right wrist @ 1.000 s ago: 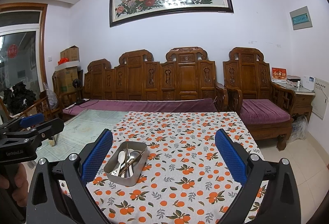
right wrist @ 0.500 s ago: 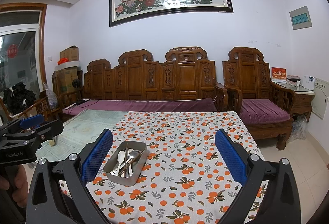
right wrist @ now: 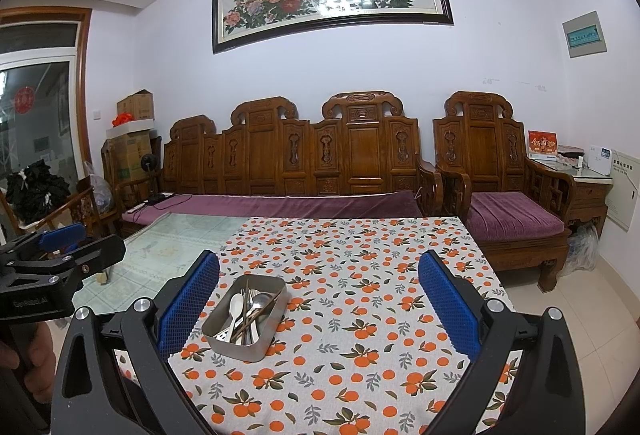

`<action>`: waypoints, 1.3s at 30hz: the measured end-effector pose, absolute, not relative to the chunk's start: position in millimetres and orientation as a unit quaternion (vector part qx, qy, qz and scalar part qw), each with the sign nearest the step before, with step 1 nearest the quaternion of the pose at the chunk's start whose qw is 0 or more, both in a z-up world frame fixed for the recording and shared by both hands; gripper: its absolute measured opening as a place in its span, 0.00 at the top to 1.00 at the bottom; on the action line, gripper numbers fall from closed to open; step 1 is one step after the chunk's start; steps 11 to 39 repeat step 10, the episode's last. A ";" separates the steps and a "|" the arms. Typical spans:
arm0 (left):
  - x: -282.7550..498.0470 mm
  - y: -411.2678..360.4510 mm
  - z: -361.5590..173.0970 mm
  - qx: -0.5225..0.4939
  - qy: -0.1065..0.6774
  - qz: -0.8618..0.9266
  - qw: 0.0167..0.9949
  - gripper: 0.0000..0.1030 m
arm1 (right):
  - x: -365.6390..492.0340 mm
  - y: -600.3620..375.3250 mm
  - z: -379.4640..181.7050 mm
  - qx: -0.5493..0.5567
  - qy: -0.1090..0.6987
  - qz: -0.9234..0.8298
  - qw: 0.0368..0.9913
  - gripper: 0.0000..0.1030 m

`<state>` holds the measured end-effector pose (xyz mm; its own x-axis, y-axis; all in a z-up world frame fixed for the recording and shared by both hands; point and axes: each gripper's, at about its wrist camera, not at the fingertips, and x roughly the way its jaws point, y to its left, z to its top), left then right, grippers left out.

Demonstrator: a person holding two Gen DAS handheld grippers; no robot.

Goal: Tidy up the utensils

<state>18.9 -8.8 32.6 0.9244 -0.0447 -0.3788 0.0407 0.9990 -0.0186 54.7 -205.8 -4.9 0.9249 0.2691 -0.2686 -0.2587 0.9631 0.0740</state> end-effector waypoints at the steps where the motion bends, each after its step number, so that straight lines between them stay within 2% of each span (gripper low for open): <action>1: 18.9 -8.9 32.6 -0.005 0.193 -0.022 0.981 0.08 | 54.9 -206.0 -5.0 0.019 0.140 0.135 0.981 0.03; 39: 17.2 -4.9 28.3 -0.003 0.194 -0.019 0.981 0.08 | 54.5 -206.0 -5.9 0.019 0.140 0.135 0.981 0.03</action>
